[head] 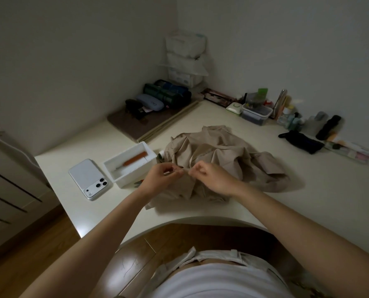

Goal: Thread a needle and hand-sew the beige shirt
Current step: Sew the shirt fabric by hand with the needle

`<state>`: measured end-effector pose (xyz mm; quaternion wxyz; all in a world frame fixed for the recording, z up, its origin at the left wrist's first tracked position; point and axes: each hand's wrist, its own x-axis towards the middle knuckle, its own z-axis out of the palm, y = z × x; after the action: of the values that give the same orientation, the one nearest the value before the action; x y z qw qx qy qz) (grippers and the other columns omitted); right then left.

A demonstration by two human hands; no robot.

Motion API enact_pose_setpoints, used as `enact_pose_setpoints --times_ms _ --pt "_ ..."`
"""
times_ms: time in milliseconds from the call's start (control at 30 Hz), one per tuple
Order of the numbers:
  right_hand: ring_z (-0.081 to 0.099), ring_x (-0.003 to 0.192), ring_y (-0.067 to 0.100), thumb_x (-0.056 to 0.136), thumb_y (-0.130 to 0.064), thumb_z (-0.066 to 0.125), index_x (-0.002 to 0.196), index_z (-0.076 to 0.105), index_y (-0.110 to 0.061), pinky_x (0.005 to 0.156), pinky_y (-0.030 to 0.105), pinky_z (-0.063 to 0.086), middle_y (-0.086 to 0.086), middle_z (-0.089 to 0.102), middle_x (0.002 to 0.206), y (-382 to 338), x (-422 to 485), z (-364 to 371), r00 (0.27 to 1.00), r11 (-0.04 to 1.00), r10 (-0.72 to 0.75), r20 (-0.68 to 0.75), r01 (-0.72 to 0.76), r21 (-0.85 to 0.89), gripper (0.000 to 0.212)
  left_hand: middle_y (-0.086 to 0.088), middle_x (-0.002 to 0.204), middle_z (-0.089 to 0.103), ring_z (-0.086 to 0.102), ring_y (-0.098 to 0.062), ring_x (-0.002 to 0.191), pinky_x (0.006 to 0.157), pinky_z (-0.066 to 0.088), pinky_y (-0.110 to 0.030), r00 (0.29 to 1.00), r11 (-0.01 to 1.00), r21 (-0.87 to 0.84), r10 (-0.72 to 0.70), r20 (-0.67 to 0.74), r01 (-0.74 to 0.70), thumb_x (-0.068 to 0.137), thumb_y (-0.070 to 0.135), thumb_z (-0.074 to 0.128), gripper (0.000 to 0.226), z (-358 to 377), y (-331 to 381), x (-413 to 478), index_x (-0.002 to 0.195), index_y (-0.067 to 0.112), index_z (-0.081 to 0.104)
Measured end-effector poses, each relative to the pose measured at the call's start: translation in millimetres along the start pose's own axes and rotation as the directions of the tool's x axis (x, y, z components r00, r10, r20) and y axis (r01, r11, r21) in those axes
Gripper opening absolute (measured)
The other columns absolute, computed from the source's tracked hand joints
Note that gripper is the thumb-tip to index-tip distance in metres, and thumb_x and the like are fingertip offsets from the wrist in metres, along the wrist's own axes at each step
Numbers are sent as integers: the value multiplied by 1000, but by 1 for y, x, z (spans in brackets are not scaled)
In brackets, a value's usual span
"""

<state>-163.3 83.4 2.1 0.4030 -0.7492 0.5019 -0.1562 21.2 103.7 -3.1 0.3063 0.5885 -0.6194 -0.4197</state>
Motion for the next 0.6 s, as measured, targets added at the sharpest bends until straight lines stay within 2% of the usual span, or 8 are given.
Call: enact_pose_setpoints --times_ms 67,133,233,333,400,467,600 --pt "54 76 11 101 -40 31 104 45 -19 67 26 42 -3 56 87 -3 -1 3 999 999 12 -30 -13 -35 26 4 87 64 58 -4 78 60 47 -8 999 1000 9 -16 -49 17 92 29 59 20 -2 1 2 96 12 67" --pt "48 67 11 104 -32 26 99 42 -17 59 25 37 -5 49 77 -6 -3 7 993 998 -31 -115 24 -66 23 5 88 63 58 -5 80 60 45 -9 996 1000 11 -25 -82 26 93 30 58 19 -5 3 3 97 14 67" --pt "43 62 -2 104 -21 28 103 51 -15 55 15 31 -17 43 72 -5 -5 14 966 988 -126 -226 103 -114 24 1 91 64 60 -9 82 61 46 -12 993 1000 11 -14 -117 16 93 32 57 22 -7 2 5 99 14 68" --pt "41 58 -6 103 -18 35 107 60 -13 54 10 31 -21 44 70 0 -4 18 949 981 -174 -264 144 -132 25 0 89 65 60 -9 80 60 47 -10 991 1000 12 -2 -133 3 93 32 58 22 -8 0 8 99 13 67" --pt "45 62 -5 102 -18 40 107 63 -12 59 10 35 -13 57 77 0 -2 19 946 980 -183 -268 155 -124 24 -1 89 66 61 -11 81 63 49 -11 992 1000 1 13 -129 -13 93 31 58 21 -9 -1 10 98 13 68" --pt "54 75 1 101 -18 42 109 64 -13 70 18 45 -1 68 95 1 0 19 947 982 -179 -267 153 -115 24 -1 90 66 61 -11 82 65 49 -11 993 1000 13 19 -116 -17 94 30 57 21 -8 1 10 98 13 67" --pt "60 91 9 100 -19 44 111 65 -14 81 22 48 0 68 106 -2 0 19 951 984 -171 -259 149 -100 25 -1 91 66 62 -13 85 70 49 -15 995 999 20 29 -99 -27 95 29 55 19 -9 2 10 95 15 67"
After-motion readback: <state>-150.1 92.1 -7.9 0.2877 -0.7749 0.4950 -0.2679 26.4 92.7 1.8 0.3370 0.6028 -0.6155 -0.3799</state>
